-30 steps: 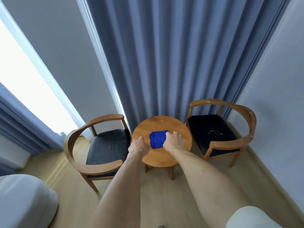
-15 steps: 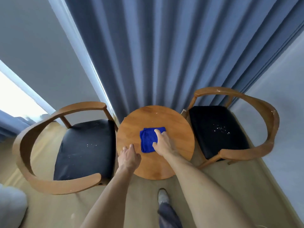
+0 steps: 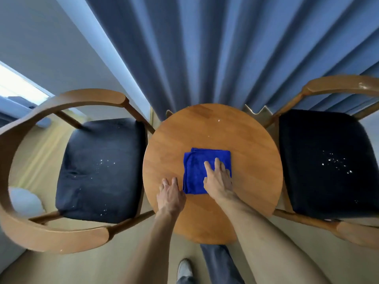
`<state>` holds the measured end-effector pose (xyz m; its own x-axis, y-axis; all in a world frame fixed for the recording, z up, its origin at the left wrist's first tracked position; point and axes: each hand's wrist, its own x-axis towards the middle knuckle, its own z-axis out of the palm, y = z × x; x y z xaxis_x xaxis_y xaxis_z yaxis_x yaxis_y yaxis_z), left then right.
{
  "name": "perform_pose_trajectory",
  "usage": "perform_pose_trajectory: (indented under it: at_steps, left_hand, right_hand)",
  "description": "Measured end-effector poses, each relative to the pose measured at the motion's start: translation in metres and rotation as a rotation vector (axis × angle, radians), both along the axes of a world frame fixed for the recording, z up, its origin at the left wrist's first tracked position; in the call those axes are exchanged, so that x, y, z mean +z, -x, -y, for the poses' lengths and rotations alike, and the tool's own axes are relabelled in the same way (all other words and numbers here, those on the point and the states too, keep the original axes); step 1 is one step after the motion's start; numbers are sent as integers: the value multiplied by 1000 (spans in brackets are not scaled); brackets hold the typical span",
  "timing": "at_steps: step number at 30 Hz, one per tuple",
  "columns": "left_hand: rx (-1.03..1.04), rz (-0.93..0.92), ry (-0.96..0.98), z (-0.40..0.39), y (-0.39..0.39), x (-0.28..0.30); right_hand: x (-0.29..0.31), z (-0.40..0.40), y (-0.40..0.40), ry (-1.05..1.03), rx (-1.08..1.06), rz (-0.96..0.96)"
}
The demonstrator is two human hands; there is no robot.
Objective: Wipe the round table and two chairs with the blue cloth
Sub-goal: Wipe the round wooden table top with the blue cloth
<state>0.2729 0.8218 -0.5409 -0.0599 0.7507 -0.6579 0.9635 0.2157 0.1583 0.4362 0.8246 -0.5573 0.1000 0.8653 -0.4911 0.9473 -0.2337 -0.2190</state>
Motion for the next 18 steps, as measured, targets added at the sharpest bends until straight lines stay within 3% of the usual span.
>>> perform_pose_trajectory:
  at_steps: [4, 6, 11, 18]
  left_hand:
    - [-6, 19, -72, -51, -17, -13]
    - [-11, 39, -123, -77, -27, -26]
    - [-35, 41, -249, -118, -36, -61]
    - [-58, -44, -316, -121, -8, -103]
  right_hand:
    - [-5, -65, -7, -264, 401, 54]
    - [-9, -106, -7, -328, 471, 73]
    - [-39, -130, 7, -356, 141, 25]
    - [-106, -20, 0, -384, -33, 78]
